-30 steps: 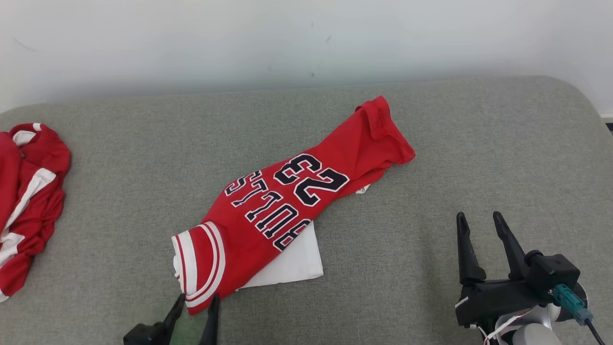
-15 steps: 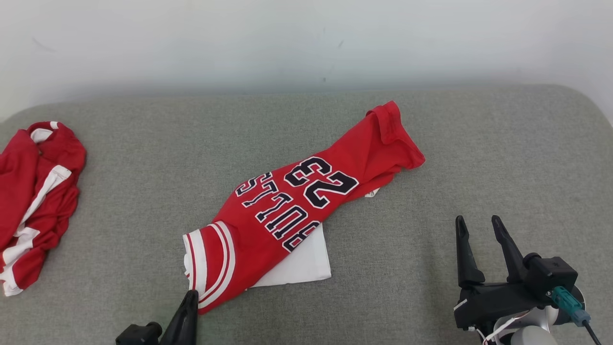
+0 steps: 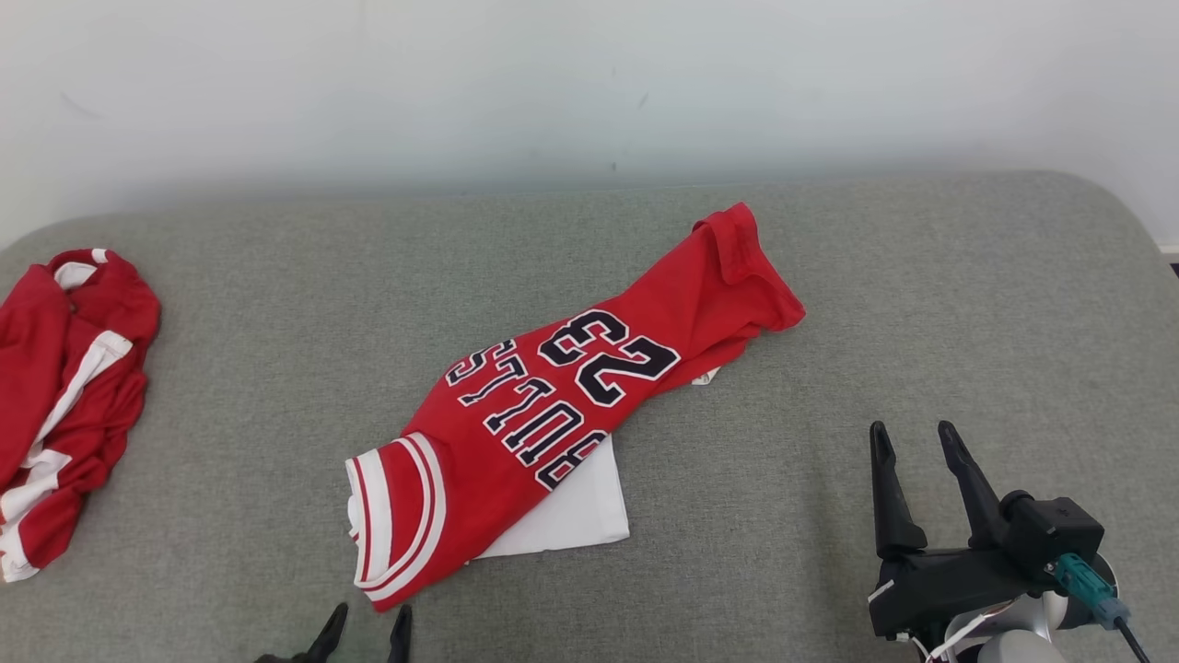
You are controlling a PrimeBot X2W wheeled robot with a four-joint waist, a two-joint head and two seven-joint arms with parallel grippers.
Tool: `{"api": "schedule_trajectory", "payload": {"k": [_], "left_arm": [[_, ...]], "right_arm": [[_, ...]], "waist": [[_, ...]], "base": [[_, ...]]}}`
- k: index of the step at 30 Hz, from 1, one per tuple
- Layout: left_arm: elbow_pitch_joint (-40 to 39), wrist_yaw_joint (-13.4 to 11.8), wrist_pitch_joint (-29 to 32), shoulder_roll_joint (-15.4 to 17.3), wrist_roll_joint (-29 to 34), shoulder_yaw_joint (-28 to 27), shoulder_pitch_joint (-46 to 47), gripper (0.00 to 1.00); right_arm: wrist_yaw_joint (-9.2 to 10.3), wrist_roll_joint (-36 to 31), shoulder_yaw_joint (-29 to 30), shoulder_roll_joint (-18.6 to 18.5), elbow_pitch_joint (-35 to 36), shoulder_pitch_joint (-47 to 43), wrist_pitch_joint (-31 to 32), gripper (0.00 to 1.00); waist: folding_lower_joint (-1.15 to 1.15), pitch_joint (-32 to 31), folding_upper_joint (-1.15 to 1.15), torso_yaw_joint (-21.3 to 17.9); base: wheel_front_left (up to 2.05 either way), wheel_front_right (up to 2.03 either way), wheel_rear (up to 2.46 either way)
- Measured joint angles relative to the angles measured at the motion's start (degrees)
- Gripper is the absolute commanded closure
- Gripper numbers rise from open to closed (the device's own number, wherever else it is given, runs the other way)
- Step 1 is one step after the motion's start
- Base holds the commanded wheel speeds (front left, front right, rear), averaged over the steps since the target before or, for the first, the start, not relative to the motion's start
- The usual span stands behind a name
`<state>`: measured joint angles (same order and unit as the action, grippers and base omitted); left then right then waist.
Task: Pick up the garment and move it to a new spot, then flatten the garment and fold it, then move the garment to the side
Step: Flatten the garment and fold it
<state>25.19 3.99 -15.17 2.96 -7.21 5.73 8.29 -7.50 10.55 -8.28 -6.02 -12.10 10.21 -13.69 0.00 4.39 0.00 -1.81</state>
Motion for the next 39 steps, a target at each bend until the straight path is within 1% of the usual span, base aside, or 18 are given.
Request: {"api": "schedule_trajectory", "payload": {"k": [4, 12, 13, 14, 15, 19, 24, 30, 34, 39], "left_arm": [[2.79, 0.43, 0.01, 0.15, 0.12, -0.16, 0.60, 0.00], [4.22, 0.75, 0.00, 0.11, 0.12, -0.19, 2.69, 0.00], [4.23, 0.88, 0.01, 0.10, 0.15, -0.03, 2.92, 0.05], [4.20, 0.94, 0.01, 0.09, 0.31, 0.19, 3.18, 0.63], [3.89, 0.96, 0.01, 0.08, 0.47, 0.35, 3.43, 1.00], [3.42, 1.45, 0.01, -0.01, 0.63, 1.00, 3.71, 1.00], [-0.68, 1.53, 0.01, -0.02, 0.69, 1.43, 3.25, 1.00], [-11.24, 2.50, 0.00, 0.14, 1.26, 4.00, 1.78, 1.00], [-17.03, 2.81, 0.10, 1.60, 1.98, 5.90, 0.67, 1.00], [-27.26, 2.91, 4.17, 3.10, 2.42, 6.95, -0.41, 1.00]], "right_arm": [[0.00, 0.02, -0.46, -0.02, -0.08, 0.01, 0.00, 0.00], [0.00, 0.35, -0.68, -0.44, -0.29, 0.07, 0.05, 0.00], [0.00, 0.41, -0.69, -0.56, -0.32, 0.08, 0.05, 0.00], [0.00, 0.51, -0.69, -0.69, -0.34, 0.09, 0.05, 0.00], [0.00, 0.51, -0.67, -0.71, -0.34, 0.09, 0.05, 0.00], [0.00, 0.51, -0.54, -0.69, -0.43, 0.09, 0.05, 0.00], [0.00, 0.51, -0.21, -0.57, -0.73, 0.05, 0.00, 0.00], [0.00, 0.51, 0.21, -0.25, -0.93, -0.26, -0.20, 0.00], [0.00, 0.53, 0.10, -0.08, -1.42, -0.37, -0.30, 0.00], [0.00, 0.74, 0.09, 0.22, -1.79, -0.65, -0.45, 0.00]], "waist": [[0.00, -0.04, 0.00, -0.56], [0.00, 0.05, 0.00, -1.49], [0.00, 0.05, 0.00, -1.56], [0.00, 0.05, 0.00, -1.62], [0.00, 0.06, 0.00, -1.66], [0.00, 0.08, 0.00, -1.52], [0.01, -0.04, 0.00, -0.84], [0.01, -0.50, 0.00, 0.62], [0.01, -1.23, 0.00, 1.40], [0.01, -2.27, 0.00, 1.90]], "base": [[0.00, 0.00, 0.00], [0.00, 0.00, 0.00], [0.00, 0.00, 0.00], [0.00, 0.00, 0.00], [0.00, 0.00, 0.00], [0.00, 0.00, 0.00], [0.00, 0.00, 0.00], [0.00, 0.00, 0.00], [0.00, 0.00, 0.00], [0.00, 0.00, 0.00]]}}
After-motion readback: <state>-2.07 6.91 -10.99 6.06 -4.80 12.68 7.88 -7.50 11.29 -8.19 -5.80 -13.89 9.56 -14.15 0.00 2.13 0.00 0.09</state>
